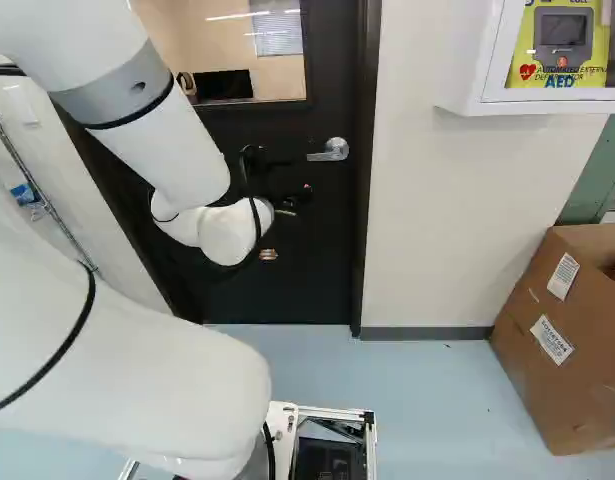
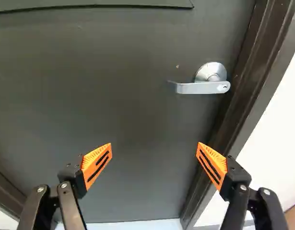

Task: Open the door and move inside

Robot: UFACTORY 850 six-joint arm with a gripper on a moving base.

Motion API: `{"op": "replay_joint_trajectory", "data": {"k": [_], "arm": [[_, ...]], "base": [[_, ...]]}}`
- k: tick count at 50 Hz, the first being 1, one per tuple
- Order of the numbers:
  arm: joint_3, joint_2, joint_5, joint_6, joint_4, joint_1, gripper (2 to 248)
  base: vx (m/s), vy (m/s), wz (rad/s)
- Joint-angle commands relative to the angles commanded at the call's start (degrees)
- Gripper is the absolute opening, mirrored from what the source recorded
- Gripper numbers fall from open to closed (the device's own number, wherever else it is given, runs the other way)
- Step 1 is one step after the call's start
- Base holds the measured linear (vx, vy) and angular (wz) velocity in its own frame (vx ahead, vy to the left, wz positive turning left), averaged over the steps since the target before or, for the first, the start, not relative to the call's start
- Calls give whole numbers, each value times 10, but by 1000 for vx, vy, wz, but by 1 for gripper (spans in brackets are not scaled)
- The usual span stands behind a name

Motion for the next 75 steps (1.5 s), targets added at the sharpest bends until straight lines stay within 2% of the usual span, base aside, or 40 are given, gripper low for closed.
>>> {"op": "replay_joint_trajectory", "data": {"k": [31, 75], "arm": [[-55, -15, 0, 0, 0, -4, 247], [-161, -71, 0, 0, 0, -7, 247]], "base": [[0, 0, 0], [0, 0, 0]]}}
